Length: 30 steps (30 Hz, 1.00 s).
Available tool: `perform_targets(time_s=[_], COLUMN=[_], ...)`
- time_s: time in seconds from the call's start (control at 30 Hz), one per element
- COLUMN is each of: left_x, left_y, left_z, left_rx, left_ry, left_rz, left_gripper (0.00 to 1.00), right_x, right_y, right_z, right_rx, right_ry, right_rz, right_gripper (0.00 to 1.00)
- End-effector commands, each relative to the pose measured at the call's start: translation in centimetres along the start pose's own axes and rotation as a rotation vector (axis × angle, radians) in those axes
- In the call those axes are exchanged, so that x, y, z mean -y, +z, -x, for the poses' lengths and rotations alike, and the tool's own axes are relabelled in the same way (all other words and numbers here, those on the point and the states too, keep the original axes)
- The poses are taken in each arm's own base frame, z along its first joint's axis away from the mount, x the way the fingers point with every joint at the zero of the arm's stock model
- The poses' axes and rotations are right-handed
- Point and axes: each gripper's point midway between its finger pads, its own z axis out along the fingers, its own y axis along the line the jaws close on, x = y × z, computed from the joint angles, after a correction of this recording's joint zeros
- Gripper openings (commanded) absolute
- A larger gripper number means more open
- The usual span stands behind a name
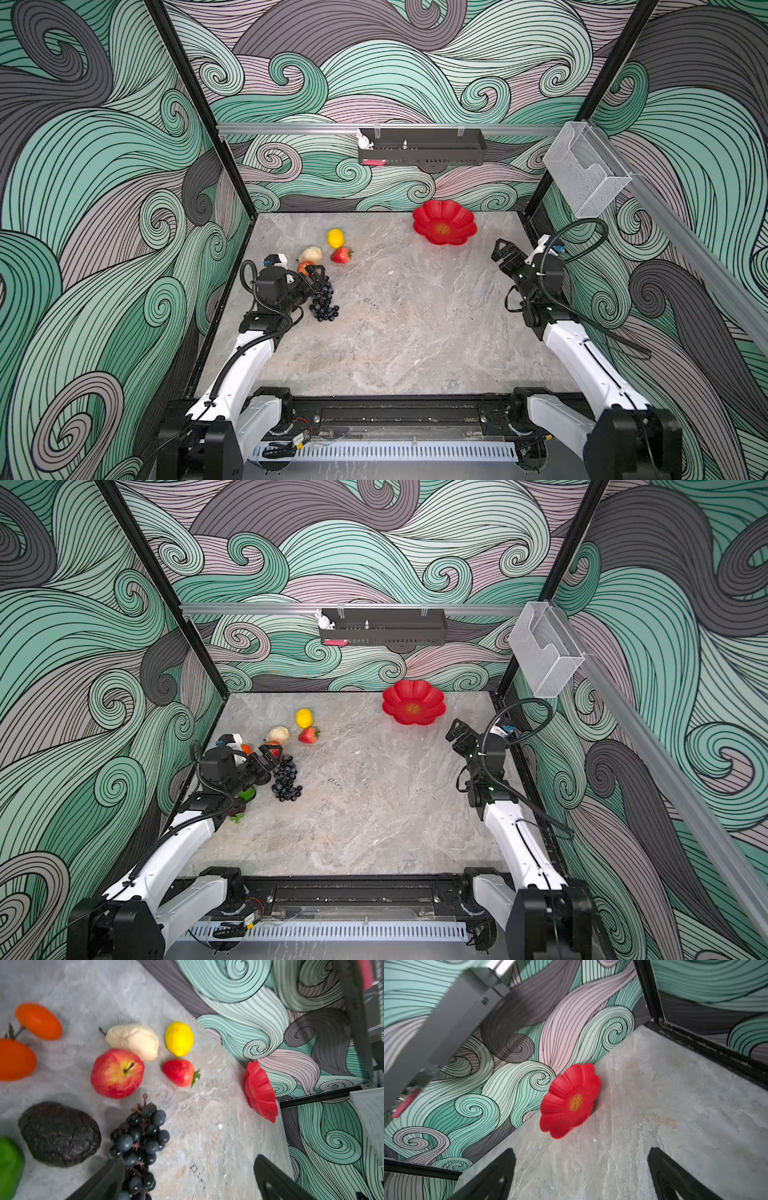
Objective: Arrange fruit in a fruit bowl
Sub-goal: Pick up the fruit bowl from the top-right of the table.
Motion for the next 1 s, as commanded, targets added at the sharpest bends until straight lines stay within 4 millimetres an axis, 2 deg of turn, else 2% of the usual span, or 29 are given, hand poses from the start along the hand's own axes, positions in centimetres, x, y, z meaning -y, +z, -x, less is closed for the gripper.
perform_targets(time_s=[0.0, 0.07, 0.13, 0.3, 0.53, 0.7, 0.97], left_x=[1.5, 2.0, 1.4, 1.2, -0.6, -0.8, -0.5], left_y=[-1.0, -1.2, -1.6, -2.3, -3.5, -2.9, -2.5], left_z=[-0.3, -0.3, -0.5, -0.7, -1.0, -2.2, -2.5], left_rx=[-0.062, -0.046, -0.034, -0.031, 0.083, 0.065, 0.064], left_ry=[0.025, 0.04, 0.032, 0.061, 0.124, 0.175, 0.22], left_rz=[-0.026, -0.051, -0.007, 0.017, 0.035, 0.031, 0.044], left_gripper=[0.99, 0.99, 0.99, 0.99, 0.99, 0.98, 0.98], right_x=[-0.5, -0.3, -0.2, 0.0, 0.4, 0.7, 1.2], right_y=[2.0, 3.8, 5.5, 9.4, 14.8, 17.4, 20.4], right_z=[-1.6, -2.5, -3.3, -5.6, -8.1, -9.2, -11.2], right_rx=[-0.11, -0.155, -0.199, -0.287, -0.36, -0.398, -0.489], right_ry=[0.074, 0.106, 0.139, 0.242, 0.292, 0.282, 0.29], right_rz=[0.006, -0.01, -0.022, -0.051, -0.085, -0.105, -0.14], right_gripper=[0.99, 0.98, 0.95, 0.9, 0.84, 0.77, 0.59])
